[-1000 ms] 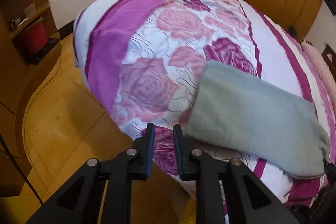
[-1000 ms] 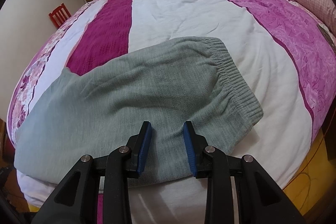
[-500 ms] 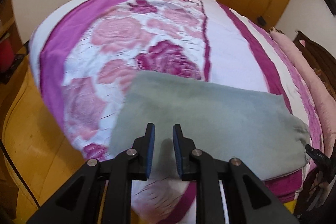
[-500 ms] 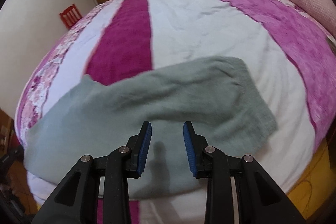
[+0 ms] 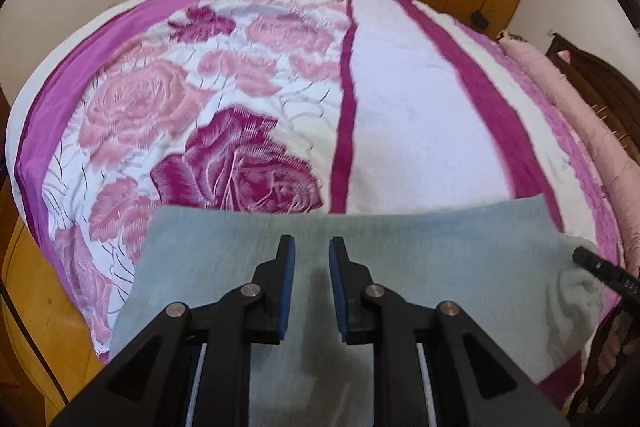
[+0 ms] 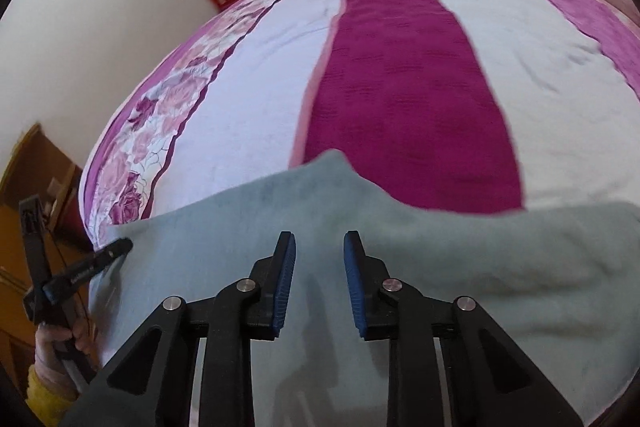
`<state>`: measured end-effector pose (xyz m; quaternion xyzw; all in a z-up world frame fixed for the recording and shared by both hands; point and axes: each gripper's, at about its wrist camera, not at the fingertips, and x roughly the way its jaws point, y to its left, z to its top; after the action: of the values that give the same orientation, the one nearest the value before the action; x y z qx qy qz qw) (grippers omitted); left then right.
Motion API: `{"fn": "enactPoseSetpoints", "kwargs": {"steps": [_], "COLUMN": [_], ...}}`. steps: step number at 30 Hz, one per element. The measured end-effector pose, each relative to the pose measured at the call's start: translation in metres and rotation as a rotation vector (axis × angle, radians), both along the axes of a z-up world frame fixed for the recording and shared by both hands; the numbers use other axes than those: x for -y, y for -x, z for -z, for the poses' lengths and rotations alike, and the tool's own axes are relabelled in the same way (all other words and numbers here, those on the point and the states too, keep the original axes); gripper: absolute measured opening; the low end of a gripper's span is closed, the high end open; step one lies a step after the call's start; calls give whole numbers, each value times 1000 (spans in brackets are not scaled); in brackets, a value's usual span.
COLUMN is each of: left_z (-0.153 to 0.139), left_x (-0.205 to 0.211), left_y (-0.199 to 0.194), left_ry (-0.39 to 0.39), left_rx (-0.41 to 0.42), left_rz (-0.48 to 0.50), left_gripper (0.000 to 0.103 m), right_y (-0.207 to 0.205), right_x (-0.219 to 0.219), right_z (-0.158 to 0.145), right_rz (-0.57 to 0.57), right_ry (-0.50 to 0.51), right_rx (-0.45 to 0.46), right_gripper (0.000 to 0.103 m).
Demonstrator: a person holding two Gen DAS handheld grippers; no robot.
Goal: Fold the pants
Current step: 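Move both open grippers back over the folded pants, then lower the right gripper onto the elastic waistband and close on it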
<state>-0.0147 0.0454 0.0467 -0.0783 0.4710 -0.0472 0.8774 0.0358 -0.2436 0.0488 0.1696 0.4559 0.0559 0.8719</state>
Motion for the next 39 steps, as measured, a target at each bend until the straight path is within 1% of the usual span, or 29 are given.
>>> {"fn": "enactPoseSetpoints", "kwargs": {"steps": [3, 5, 6, 7, 9, 12, 14, 17, 21, 25, 27, 29, 33, 36, 39], "left_z": [19, 26, 28, 29, 31, 32, 33, 34, 31, 21, 13, 2, -13, -19, -23], "left_x": [-7, -15, -18, -20, -20, -15, -13, -14, -13, -6, 1, 16, 51, 79, 110], "left_y": [-3, -1, -1, -1, -1, -1, -1, -2, -3, -5, -3, -2, -4, -10, -18], "left_ry": [-13, 20, 40, 46, 41, 4, -7, 3, -7, -37, -18, -13, -25, -12, -15], "left_rx": [-46, -45, -40, -40, -37, -27, -26, -35, -41, -43, -27, -2, 22, 26, 27], "left_rz": [-33, -49, -58, -61, -59, -47, -42, -38, -23, -17, 3, 46, 148, 210, 267], "left_gripper": [17, 17, 17, 17, 17, 18, 18, 18, 19, 19, 19, 19, 19, 19, 19], "right_y": [-24, -37, -43, -45, -48, -48, -44, -28, 1, 37, 53, 66, 79, 81, 77], "right_x": [-6, -4, -1, 4, 7, 6, 9, 19, 43, 78, 98, 116, 139, 142, 140], "right_z": [14, 29, 36, 38, 39, 37, 31, 20, 2, -7, -8, -8, -4, -5, -5], "right_rz": [9, 34, 45, 60, 68, 61, 61, 87, 140, 232, 284, 331, 393, 394, 369], "right_ry": [37, 76, 73, 58, 59, 70, 51, 15, 34, 72, 91, 98, 58, 50, 51], "right_rx": [-31, -64, -68, -45, -33, -25, -10, 18, 58, 82, 81, 77, 71, 78, 88], "right_gripper": [25, 20, 16, 14, 12, 12, 12, 13, 15, 17, 18, 18, 18, 18, 18]}}
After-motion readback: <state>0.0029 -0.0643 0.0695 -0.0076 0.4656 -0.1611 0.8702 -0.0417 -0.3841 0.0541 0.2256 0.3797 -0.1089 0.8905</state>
